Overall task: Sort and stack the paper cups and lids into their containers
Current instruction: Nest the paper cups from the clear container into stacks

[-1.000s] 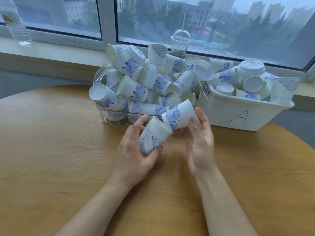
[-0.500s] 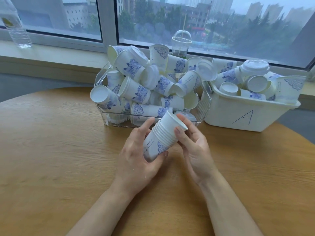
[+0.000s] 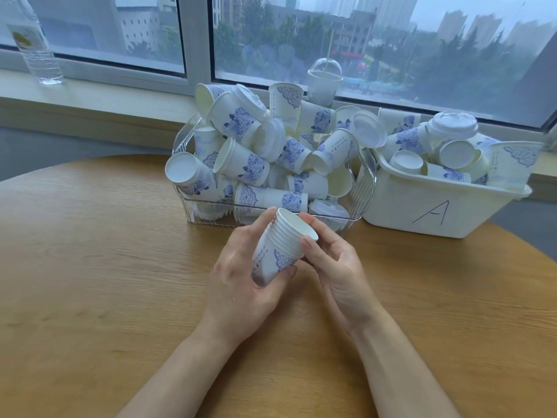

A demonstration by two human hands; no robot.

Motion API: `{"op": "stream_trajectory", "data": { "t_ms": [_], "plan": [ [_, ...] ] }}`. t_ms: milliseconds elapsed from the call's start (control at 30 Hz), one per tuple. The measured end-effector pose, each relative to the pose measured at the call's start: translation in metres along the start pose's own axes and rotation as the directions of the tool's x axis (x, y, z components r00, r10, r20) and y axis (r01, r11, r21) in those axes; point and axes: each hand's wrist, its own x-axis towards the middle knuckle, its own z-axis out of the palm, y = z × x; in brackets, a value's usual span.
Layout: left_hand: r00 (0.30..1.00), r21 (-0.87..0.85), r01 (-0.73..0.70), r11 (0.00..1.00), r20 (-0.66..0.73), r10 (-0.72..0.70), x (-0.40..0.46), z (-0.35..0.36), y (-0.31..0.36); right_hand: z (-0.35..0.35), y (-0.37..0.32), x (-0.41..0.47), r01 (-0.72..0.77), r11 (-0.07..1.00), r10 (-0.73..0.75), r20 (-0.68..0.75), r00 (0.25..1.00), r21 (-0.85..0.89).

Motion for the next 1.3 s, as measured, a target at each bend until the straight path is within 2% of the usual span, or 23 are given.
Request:
{"op": "stream_trajectory", "data": {
  "t_ms": [400, 500, 567, 633, 700, 800, 967, 1133, 1300],
  "plan": [
    [1.0, 0.005, 0.024, 1.0, 0.017, -0.025, 0.0, 0.0, -0.004, 0.006, -0.001, -0.001, 0.003, 0.999, -0.003, -0.008, 1.0, -0.039],
    [0.996, -0.022, 0.085, 0.996, -0.006, -0.085, 0.003, -0.001, -0.007, 0.006, -0.01, 0.006, 0.074, 0.991, -0.09, -0.141, 0.986, -0.113],
    [0.991, -0.052, 0.13, 0.99, -0.017, -0.131, 0.005, -0.001, -0.01, 0.001, -0.019, 0.021, 0.131, 0.95, -0.208, -0.262, 0.942, -0.283],
    [0.99, -0.052, 0.138, 0.989, -0.021, -0.139, 0.005, 0.0, -0.011, -0.01, -0.031, 0.043, 0.146, 0.862, -0.33, -0.319, 0.888, -0.486],
    [0.992, -0.042, 0.127, 0.991, -0.018, -0.128, 0.006, 0.0, -0.008, -0.02, -0.047, 0.067, 0.139, 0.776, -0.399, -0.307, 0.864, -0.615],
    [0.992, -0.024, 0.121, 0.992, -0.027, -0.121, 0.007, 0.002, -0.006, -0.027, -0.067, 0.099, 0.095, 0.673, -0.409, -0.262, 0.874, -0.734],
    [0.994, -0.001, 0.108, 0.994, -0.036, -0.108, 0.008, 0.003, -0.007, -0.032, -0.078, 0.131, 0.013, 0.556, -0.379, -0.24, 0.894, -0.831],
    [0.995, 0.001, 0.096, 0.995, -0.021, -0.096, 0.007, 0.004, -0.006, -0.031, -0.08, 0.128, 0.013, 0.584, -0.424, -0.291, 0.858, -0.812],
    [0.995, 0.007, 0.102, 0.995, -0.017, -0.102, 0.007, 0.004, -0.005, -0.036, -0.077, 0.118, 0.013, 0.531, -0.472, -0.283, 0.835, -0.847]
  ]
}}
